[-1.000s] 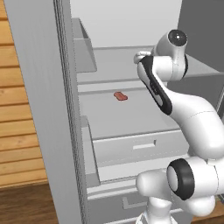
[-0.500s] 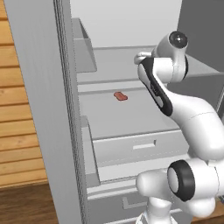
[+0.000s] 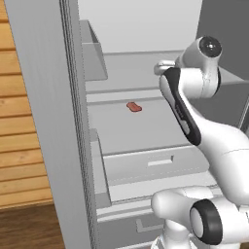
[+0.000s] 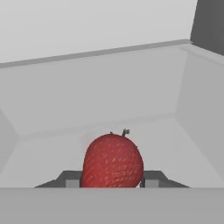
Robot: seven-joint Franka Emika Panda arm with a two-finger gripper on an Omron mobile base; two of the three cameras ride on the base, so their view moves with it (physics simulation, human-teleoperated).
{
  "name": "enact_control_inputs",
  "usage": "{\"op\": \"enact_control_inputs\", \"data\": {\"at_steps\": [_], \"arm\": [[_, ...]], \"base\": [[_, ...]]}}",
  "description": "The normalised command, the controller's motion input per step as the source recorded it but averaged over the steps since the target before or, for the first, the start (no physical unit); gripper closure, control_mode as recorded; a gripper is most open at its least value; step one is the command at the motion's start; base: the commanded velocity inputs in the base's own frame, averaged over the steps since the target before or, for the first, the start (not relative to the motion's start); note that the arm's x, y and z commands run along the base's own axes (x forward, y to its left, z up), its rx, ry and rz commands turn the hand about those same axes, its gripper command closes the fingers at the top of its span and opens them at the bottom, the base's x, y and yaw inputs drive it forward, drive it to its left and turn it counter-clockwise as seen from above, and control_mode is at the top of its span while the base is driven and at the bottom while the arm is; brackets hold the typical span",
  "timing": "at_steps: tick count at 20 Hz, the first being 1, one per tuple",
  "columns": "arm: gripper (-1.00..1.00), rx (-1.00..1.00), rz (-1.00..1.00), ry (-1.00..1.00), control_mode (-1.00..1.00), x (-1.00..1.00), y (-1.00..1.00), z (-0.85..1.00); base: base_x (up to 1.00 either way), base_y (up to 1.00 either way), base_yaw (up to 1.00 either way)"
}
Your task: Take the strawberry from the fridge and place it on top of the pancake, located on the dining counter.
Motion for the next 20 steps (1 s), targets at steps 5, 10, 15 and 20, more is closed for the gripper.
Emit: {"op": "enact_control_inputs", "data": {"at_steps": [5, 10, 15, 20], "arm": [[1.0, 0.05, 0.0, 0.0, -1.0, -0.94, 0.0, 0.19], [1.0, 0.08, 0.0, 0.0, -1.0, -1.0, 0.0, 0.09], [1.0, 0.07, 0.0, 0.05, -1.0, -0.97, 0.0, 0.05], [1.0, 0.03, 0.0, 0.07, -1.0, -0.86, 0.0, 0.0]], "base": [[0.0, 0.0, 0.0], [0.0, 0.0, 0.0], [0.0, 0.0, 0.0], [0.0, 0.0, 0.0]]}}
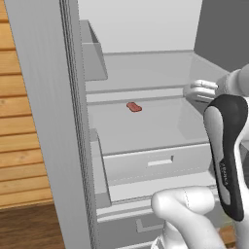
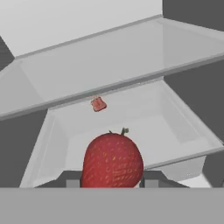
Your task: Take the strawberry from the fridge and place it on top of the pancake, located on the dining counter.
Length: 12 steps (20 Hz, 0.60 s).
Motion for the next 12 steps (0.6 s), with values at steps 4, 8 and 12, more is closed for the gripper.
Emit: {"op": "enact_control_inputs", "data": {"at_steps": [4, 8, 12], "arm": [[1.0, 0.0, 0.0, 0.08, -1.0, -0.78, 0.0, 0.0], [1.0, 0.0, 0.0, 0.16, -1.0, -0.69, 0.0, 0.0], [1.0, 0.0, 0.01, 0.15, -1.0, -0.65, 0.0, -0.03]], "base": [[0.0, 0.0, 0.0], [0.0, 0.0, 0.0], [0.0, 0.0, 0.0]]}}
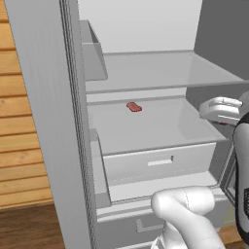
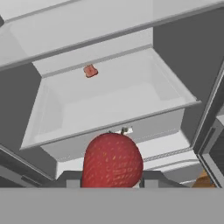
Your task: Take the strawberry from the fridge and place it on top of the pancake, located on the dining counter.
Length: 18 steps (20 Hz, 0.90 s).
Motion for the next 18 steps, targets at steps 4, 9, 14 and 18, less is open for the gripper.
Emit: {"op": "enact_control_inputs", "data": {"at_steps": [4, 9, 14, 18], "arm": [[1.0, 0.0, 0.0, 0.05, -1.0, -0.21, 0.04, -0.18], [1.0, 0.0, 0.01, 0.01, -1.0, 0.01, 0.03, -0.12], [1.0, 0.0, 0.0, 0.0, -1.0, 0.02, 0.0, -0.05], [1.0, 0.0, 0.0, -0.03, 1.0, -0.11, 0.0, -0.02]], "base": [[0.0, 0.0, 0.0], [0.0, 0.0, 0.0], [0.0, 0.0, 0.0], [-0.56, 0.08, 0.0]]}}
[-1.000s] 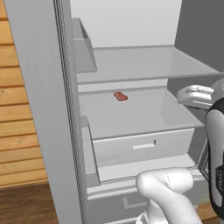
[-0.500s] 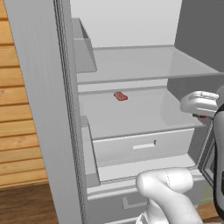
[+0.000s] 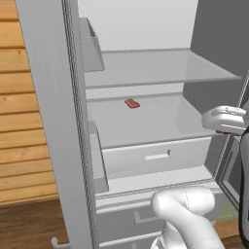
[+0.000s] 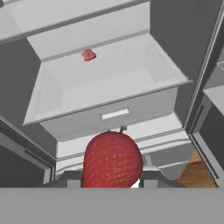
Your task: Take the strawberry from the fridge and place it on top of the pancake, located on the dining counter.
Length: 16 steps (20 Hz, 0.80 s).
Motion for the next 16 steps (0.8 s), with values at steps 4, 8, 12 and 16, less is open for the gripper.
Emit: {"op": "enact_control_inputs", "data": {"at_steps": [4, 8, 12, 16], "arm": [[1.0, 0.0, 0.0, 0.0, 1.0, 0.0, 0.0, 0.0], [1.0, 0.0, 0.0, 0.0, 1.0, 0.0, 0.0, 0.0], [1.0, 0.0, 0.0, 0.0, 1.0, 0.0, 0.0, 0.0], [1.0, 0.0, 0.0, 0.0, 1.0, 0.0, 0.0, 0.0]], "base": [[-0.69, 0.26, -0.1], [-0.42, 0.19, -0.3], [-0.4, 0.16, -0.44], [-0.11, 0.59, -0.52]]}}
